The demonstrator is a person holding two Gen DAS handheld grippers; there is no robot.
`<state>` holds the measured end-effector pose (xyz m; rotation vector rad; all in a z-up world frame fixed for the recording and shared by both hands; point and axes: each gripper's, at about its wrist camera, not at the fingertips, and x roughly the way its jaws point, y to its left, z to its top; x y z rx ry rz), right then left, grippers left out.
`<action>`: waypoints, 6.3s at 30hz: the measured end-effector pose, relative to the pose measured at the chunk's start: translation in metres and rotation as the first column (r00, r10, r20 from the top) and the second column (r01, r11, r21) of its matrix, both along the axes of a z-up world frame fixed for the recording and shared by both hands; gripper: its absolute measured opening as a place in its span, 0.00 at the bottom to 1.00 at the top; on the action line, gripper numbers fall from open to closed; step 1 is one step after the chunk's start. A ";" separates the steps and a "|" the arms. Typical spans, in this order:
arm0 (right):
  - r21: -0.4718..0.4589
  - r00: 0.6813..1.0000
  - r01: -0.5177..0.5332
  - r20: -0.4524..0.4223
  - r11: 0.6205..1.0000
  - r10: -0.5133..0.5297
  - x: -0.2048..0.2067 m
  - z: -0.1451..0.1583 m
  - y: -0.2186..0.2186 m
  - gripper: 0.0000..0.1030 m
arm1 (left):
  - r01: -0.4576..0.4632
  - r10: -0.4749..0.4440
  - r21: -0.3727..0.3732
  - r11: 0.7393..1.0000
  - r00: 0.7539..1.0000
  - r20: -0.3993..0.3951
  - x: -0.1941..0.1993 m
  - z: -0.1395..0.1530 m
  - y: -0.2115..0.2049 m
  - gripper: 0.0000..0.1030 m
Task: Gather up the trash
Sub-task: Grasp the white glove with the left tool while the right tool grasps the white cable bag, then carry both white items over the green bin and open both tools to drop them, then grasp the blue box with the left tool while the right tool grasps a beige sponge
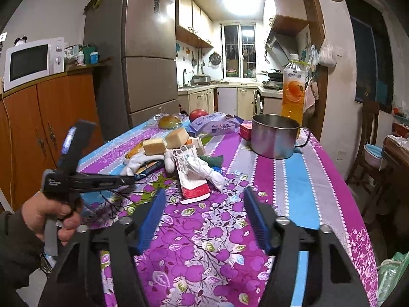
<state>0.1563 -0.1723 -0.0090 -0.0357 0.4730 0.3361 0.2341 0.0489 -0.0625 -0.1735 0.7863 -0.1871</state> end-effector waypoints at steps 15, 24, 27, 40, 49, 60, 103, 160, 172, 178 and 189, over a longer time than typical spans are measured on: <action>-0.173 0.962 -0.233 -0.188 0.957 0.200 0.125 -0.030 0.040 0.35 | 0.052 -0.055 0.016 0.998 0.954 0.296 -0.064 0.100 0.018 0.02; -0.274 0.953 -0.259 -0.226 0.926 0.200 0.172 -0.044 0.068 0.36 | 0.084 -0.075 -0.020 0.996 0.957 0.281 -0.056 0.106 0.031 0.02; -0.274 0.951 -0.265 -0.234 0.925 0.203 0.178 -0.047 0.071 0.36 | 0.081 -0.072 -0.023 0.996 0.957 0.282 -0.054 0.106 0.033 0.02; -0.063 0.991 -0.104 -0.093 0.993 0.098 0.131 -0.003 0.028 0.22 | 0.105 -0.092 -0.030 0.994 0.952 0.293 -0.052 0.111 0.021 0.02; 0.069 1.000 0.013 -0.028 0.998 -0.011 0.060 0.042 -0.016 0.22 | 0.159 -0.138 -0.037 0.987 0.934 0.329 -0.060 0.123 -0.007 0.02; 0.064 0.984 0.178 -0.001 0.982 -0.178 -0.015 0.069 -0.085 0.22 | 0.337 -0.305 -0.025 0.941 0.880 0.365 -0.067 0.139 -0.090 0.02; 0.011 0.632 0.764 -0.216 0.645 -0.744 -0.201 0.035 -0.408 0.22 | 0.880 -0.843 -0.078 0.469 0.472 0.258 -0.134 0.109 -0.477 0.02; 0.060 0.660 0.750 -0.126 0.658 -0.741 -0.210 0.027 -0.371 0.57 | 0.816 -0.790 -0.001 0.579 0.561 0.247 -0.123 0.099 -0.444 0.48; 0.115 0.876 0.472 0.052 0.874 -0.480 -0.159 0.055 -0.229 0.75 | 0.473 -0.485 0.120 0.873 0.813 0.322 -0.098 0.113 -0.230 0.67; 0.100 0.962 0.268 0.020 0.958 -0.272 -0.109 0.047 -0.151 0.75 | 0.247 -0.282 0.156 0.956 0.923 0.262 -0.073 0.101 -0.085 0.75; -0.019 0.955 -0.237 -0.185 0.971 0.230 -0.016 -0.007 0.029 0.79 | 0.178 -0.182 0.181 0.967 0.983 0.004 -0.036 0.036 0.073 0.82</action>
